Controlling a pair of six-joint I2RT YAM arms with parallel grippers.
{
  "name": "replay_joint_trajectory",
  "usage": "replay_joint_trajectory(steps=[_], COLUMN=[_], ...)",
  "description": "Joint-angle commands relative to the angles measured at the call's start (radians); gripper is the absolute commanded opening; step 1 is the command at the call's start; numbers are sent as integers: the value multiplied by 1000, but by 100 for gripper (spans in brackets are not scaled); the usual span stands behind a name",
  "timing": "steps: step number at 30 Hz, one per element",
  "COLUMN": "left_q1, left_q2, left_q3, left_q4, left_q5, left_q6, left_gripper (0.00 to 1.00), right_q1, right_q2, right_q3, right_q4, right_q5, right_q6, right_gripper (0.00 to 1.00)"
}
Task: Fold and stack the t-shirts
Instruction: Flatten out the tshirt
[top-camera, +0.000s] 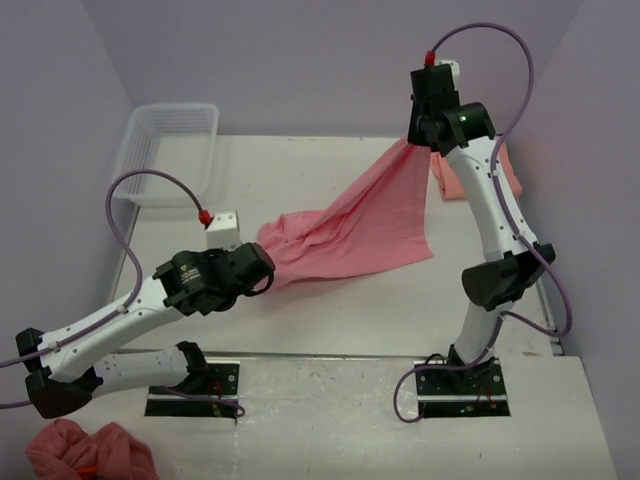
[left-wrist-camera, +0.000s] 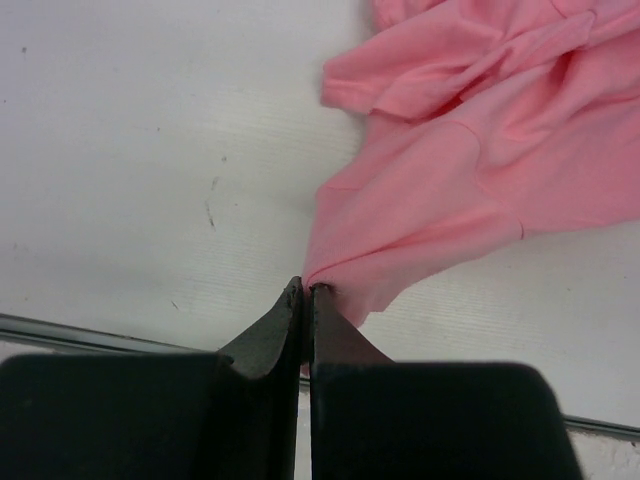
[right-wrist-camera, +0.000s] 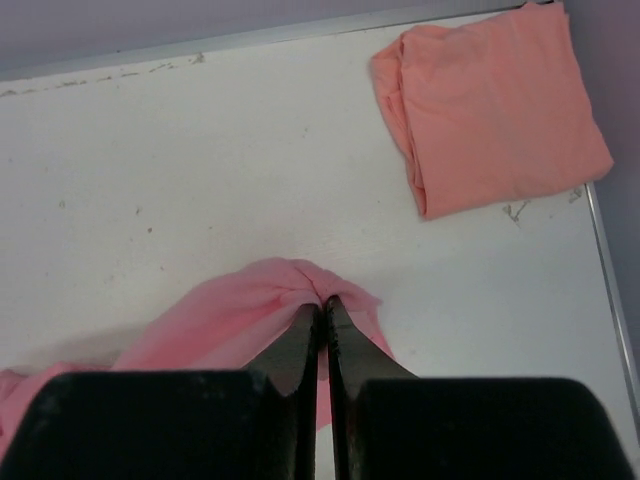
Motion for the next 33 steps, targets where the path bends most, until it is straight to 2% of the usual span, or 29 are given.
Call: replay_joint_trajectory(steps=[1, 7, 12, 17, 18, 19, 20, 21, 22, 23, 24, 26, 27, 30, 32, 33], left_q1=[-6, -6, -6, -6, -6, -4, 2, 8, 17, 43, 59, 80, 80, 82, 82, 80], left_q2=[-22, 59, 145, 242, 257, 268, 285, 288, 289, 283, 282, 283, 288, 308, 308, 305], left_q3=[39, 49, 21, -20, -26, -43, -52, -60, -78, -89, -108, -117, -117, -100, -96, -94], left_q4=[-34, -26, 93, 184, 187, 199, 204, 218, 236, 257, 309, 340, 354, 341, 334, 336], left_q5=[-65, -67, -30, -26, -29, -32, -45, -52, -50, -33, -17, 5, 5, -7, -15, -13], left_q6=[-36, -20, 82, 115, 110, 107, 93, 84, 89, 110, 130, 153, 161, 164, 168, 170], left_gripper=[0, 0, 0, 0, 0, 1, 16, 22, 16, 15, 15, 30, 37, 39, 35, 27], right_q1=[-8, -11, -18, -29, -34, -38, -55, -63, -78, -83, -87, -87, -87, -87, -89, -95], right_q2=[-66, 1, 172, 346, 373, 413, 427, 438, 446, 441, 434, 375, 349, 227, 129, 102], right_q3=[-4, 30, 94, 194, 214, 238, 246, 254, 261, 260, 255, 205, 159, 30, -65, -155], right_q4=[-12, -3, 0, 32, 46, 58, 82, 89, 93, 98, 103, 119, 120, 101, 100, 100], right_q5=[37, 19, -50, -99, -119, -130, -146, -177, -186, -188, -179, -159, -159, -156, -144, -145], right_q6=[-29, -53, -63, -125, -138, -148, -164, -167, -167, -165, -165, -168, -167, -130, -96, -84], right_gripper=[0, 0, 4, 8, 15, 18, 21, 33, 37, 51, 60, 85, 87, 87, 86, 84])
